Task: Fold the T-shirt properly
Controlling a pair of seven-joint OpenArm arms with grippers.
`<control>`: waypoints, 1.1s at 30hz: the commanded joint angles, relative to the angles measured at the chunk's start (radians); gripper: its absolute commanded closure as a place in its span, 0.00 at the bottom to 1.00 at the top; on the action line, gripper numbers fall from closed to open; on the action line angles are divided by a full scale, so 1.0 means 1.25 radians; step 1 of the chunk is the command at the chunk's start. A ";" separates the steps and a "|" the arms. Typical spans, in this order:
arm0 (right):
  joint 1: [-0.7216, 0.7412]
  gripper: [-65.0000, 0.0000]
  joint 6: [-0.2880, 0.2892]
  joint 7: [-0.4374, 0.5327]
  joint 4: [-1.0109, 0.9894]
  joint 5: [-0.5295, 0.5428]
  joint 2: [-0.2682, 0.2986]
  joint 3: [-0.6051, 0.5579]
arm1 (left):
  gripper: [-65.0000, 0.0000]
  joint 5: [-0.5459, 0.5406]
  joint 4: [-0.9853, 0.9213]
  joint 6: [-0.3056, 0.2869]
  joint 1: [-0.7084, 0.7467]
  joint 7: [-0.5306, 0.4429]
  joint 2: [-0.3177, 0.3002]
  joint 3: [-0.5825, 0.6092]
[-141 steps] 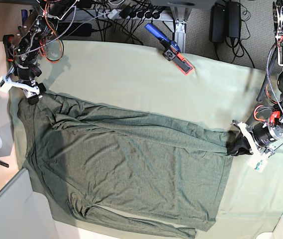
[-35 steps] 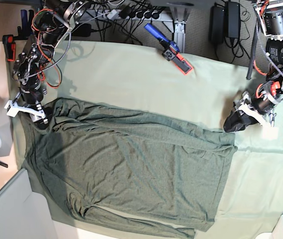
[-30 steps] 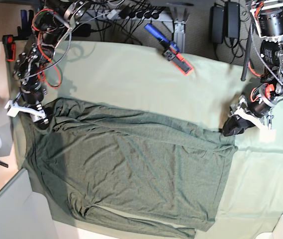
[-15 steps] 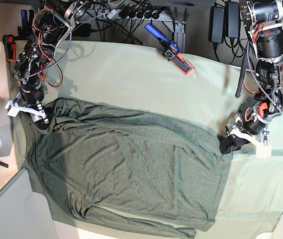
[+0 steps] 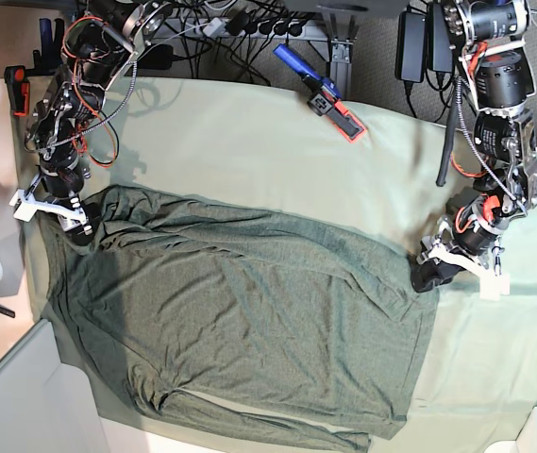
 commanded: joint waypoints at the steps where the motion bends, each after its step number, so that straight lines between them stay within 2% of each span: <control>1: 0.009 0.43 0.013 -0.011 0.009 0.005 0.006 -0.002 | 0.51 -0.008 0.006 0.005 -0.003 0.042 0.016 0.006; 12: 0.009 0.43 0.013 -0.012 0.009 0.007 0.006 -0.002 | 0.51 0.023 0.010 0.006 -0.013 0.037 0.051 0.008; 14: 0.009 0.45 0.013 -0.012 0.009 0.009 0.006 -0.002 | 0.56 0.047 0.010 0.006 -0.018 0.035 0.055 0.008; 16: 0.009 0.60 0.013 -0.012 0.009 0.009 0.006 -0.002 | 0.72 0.051 0.010 0.006 -0.020 0.035 0.055 0.008; 18: 0.009 0.85 0.013 -0.011 0.009 0.009 0.005 -0.002 | 0.87 0.050 0.010 0.006 -0.021 0.034 0.055 0.008; 19: 0.009 0.97 0.013 -0.012 0.009 0.009 0.005 -0.002 | 0.91 0.050 0.010 0.006 -0.021 0.032 0.055 0.008; 20: 0.009 1.00 0.013 -0.012 0.009 0.009 0.005 -0.002 | 0.92 0.050 0.011 0.006 -0.020 0.032 0.053 0.006; 25: 0.008 1.00 0.029 -0.034 0.020 0.012 0.007 -0.001 | 0.92 0.019 0.078 -0.062 -0.014 0.058 0.044 0.005; 28: -0.007 1.00 0.029 -0.063 0.062 0.031 0.007 0.001 | 0.97 0.019 0.143 -0.067 -0.004 0.087 0.044 0.005; 33: -0.059 1.00 0.029 -0.082 0.185 0.045 0.009 0.001 | 0.97 0.010 0.176 -0.066 0.024 0.087 0.027 0.005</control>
